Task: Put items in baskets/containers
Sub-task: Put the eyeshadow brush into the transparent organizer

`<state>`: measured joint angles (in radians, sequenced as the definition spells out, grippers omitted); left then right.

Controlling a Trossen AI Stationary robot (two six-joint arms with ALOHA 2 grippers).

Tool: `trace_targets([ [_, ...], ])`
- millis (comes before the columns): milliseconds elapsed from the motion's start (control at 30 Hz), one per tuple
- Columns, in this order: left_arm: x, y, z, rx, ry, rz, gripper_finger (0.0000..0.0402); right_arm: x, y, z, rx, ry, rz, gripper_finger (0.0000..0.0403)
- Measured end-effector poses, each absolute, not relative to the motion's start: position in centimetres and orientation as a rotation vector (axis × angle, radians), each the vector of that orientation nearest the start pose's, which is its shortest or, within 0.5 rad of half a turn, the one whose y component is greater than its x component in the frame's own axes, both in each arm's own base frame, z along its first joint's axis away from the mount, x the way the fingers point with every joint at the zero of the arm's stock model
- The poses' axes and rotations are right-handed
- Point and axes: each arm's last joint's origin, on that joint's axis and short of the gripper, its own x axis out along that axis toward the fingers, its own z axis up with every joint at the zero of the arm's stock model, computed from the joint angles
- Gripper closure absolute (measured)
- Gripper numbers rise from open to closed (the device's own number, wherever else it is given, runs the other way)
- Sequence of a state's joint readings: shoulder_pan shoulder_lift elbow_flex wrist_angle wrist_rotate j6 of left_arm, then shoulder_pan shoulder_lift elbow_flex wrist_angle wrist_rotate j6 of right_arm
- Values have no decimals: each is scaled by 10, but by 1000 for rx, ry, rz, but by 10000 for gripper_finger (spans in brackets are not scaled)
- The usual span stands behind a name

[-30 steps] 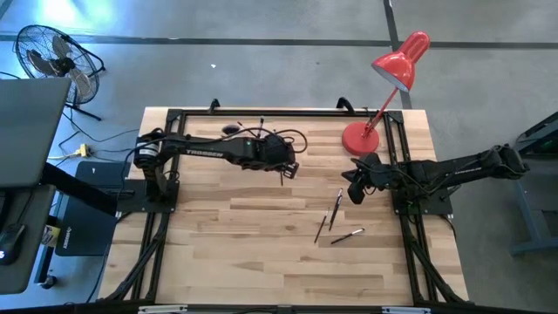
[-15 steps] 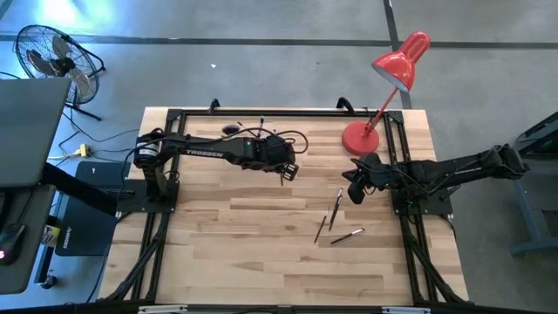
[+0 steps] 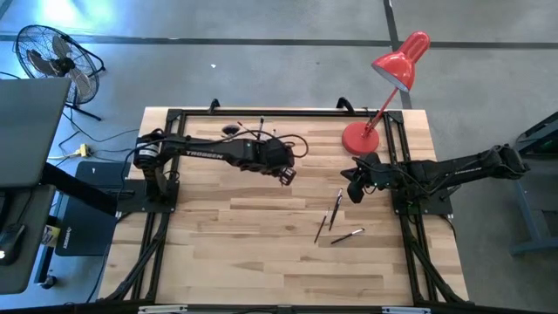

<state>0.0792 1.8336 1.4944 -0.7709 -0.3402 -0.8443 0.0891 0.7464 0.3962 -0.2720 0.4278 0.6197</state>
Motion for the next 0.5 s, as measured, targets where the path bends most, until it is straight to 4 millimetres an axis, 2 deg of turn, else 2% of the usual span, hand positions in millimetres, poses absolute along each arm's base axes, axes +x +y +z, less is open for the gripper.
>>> trace_targets([
  [67, 382, 42, 243, -620, 827, 903, 393, 154, 2, 200, 435, 479, -500, 400],
  [133, 387, 43, 229, -661, 797, 993, 393, 154, 2, 200, 435, 479, -500, 399],
  [200, 385, 43, 218, -697, 826, 1061, 393, 154, 2, 200, 435, 479, -500, 399],
  [300, 395, 44, 205, -748, 782, 1092, 393, 154, 2, 200, 436, 479, -499, 401],
  [367, 390, 44, 190, -731, 853, 1152, 393, 154, 2, 200, 437, 477, -499, 401],
  [500, 395, 44, 170, -767, 847, 1233, 393, 154, 2, 200, 442, 483, -484, 399],
])
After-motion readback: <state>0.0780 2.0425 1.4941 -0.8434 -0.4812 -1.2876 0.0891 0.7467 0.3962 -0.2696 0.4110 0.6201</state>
